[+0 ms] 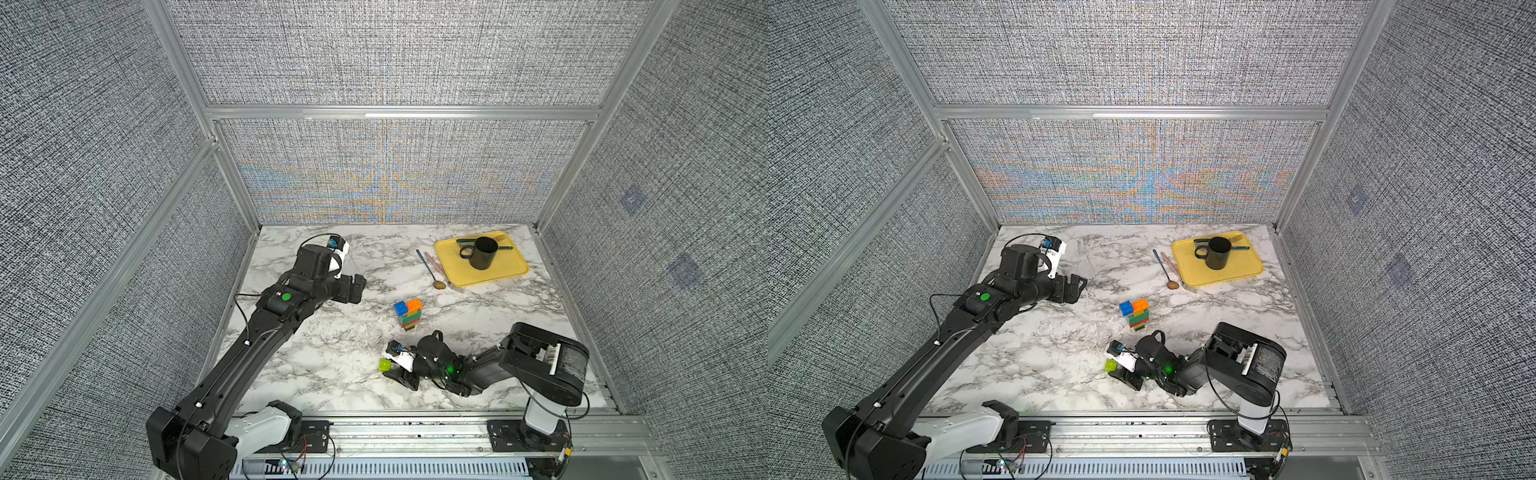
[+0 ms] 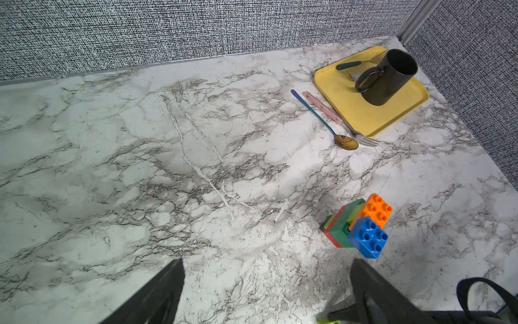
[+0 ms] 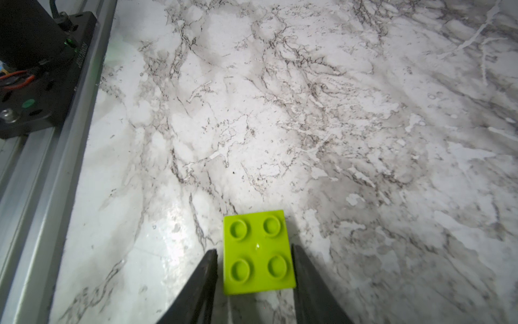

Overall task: Assemble a carrot with lego
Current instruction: Pick up the lego brick from the center of the board, then adjust the lego brick at the center of the board.

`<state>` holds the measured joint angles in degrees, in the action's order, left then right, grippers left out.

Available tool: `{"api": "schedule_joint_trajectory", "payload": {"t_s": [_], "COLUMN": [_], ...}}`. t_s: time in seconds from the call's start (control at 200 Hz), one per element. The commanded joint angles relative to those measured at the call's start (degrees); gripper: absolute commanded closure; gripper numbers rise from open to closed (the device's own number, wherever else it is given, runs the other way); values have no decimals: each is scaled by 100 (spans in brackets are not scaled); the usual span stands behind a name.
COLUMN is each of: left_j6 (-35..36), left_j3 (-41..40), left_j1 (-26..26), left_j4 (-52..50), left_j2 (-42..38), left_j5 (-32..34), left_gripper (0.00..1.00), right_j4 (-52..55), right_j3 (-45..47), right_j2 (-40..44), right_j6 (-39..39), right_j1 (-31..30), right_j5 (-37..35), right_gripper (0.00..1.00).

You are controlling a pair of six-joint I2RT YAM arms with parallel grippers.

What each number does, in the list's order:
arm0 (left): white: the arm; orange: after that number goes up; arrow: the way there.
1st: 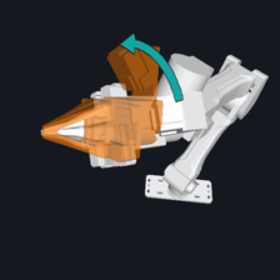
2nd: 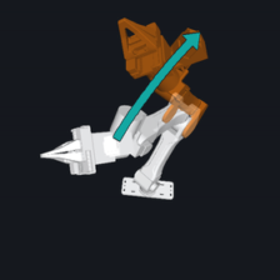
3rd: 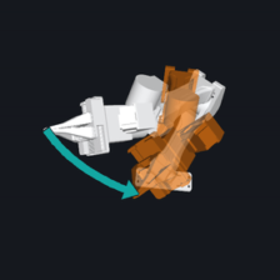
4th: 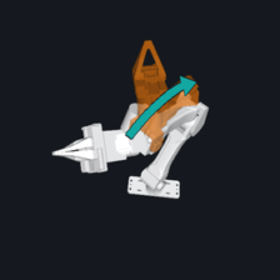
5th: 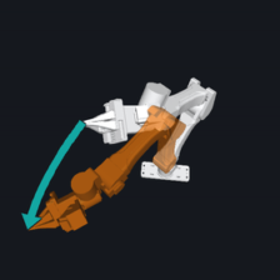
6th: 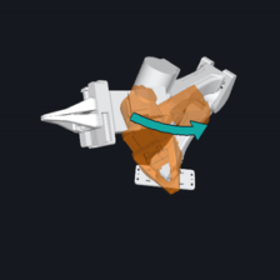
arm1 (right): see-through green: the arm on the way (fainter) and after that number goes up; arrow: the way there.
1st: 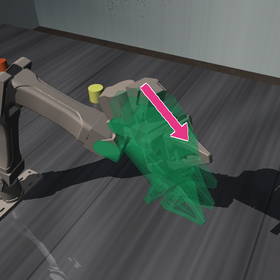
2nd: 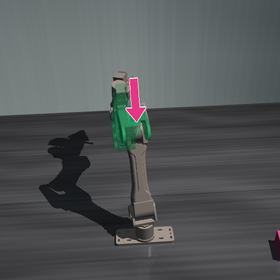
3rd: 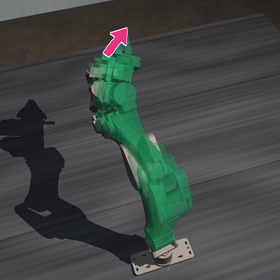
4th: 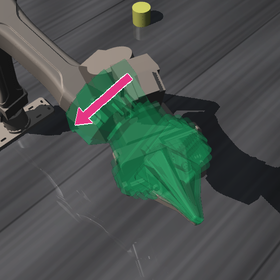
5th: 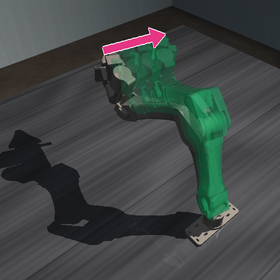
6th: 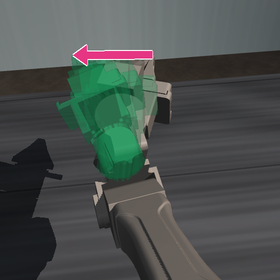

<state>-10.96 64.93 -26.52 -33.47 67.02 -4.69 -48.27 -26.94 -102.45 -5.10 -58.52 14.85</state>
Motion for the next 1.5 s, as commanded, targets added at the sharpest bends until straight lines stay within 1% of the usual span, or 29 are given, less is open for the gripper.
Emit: {"api": "schedule_joint_trajectory", "payload": {"t_s": [0.0,0.125,0.23,0.34,0.43,0.505,0.611,0.666,0.721,0.781,0.871,0.971,1.101,1.166,1.241,1.336,1.496], "left_j6": [66,83,92,110,108,119,96,-188,-385,-610,-579,-238,530,771,1012,1187,1201], "left_j3": [38,29,3,3,-28,-74,-242,-560,-1026,-1458,-1882,-2298,-2936,-3007,-2838,-2602,-2444], "left_j1": [0,-1,-1,2,0,-2,-3,-10,-17,-93,-328,-883,-1582,-1823,-1960,-2113,-2157], "left_j4": [-70,-64,-65,-71,-76,-60,138,588,1227,1755,2137,2511,3605,3933,4018,4217,4481], "left_j2": [25,45,64,100,101,71,22,-59,-194,-316,-450,-459,-28,308,756,1249,1695], "left_j5": [-91,-139,-142,-149,-54,-6,-443,-593,-962,-991,-721,-159,16,325,572,784,950], "left_gripper": [5,5,5,5,5,4,2,0,0,0,2,4,5,3,0,0,0], "right_j4": [46,4,-24,0,45,123,255,411,595,727,1106,1583,2097,2270,2355,2371,2388], "right_j3": [-46,-88,-92,-106,-45,45,276,411,536,666,690,497,68,-96,-168,-185,-147], "right_j2": [-84,-187,-227,-207,16,421,1302,1911,2506,3126,3947,4525,4649,4593,4512,4446,4424], "right_j6": [-47,-15,1,3,19,115,393,526,664,866,1147,1361,1561,1567,1565,1574,1618], "right_j1": [-4,-4,-10,-9,10,95,372,547,753,1013,1460,2106,2990,3316,3552,3671,3710], "right_j5": [-35,-53,-44,-18,15,166,488,619,794,983,1122,1333,1646,1708,1758,1819,1796], "right_gripper": [58,59,62,70,77,82,85,85,85,85,86,86,86,86,86,86,86]}}
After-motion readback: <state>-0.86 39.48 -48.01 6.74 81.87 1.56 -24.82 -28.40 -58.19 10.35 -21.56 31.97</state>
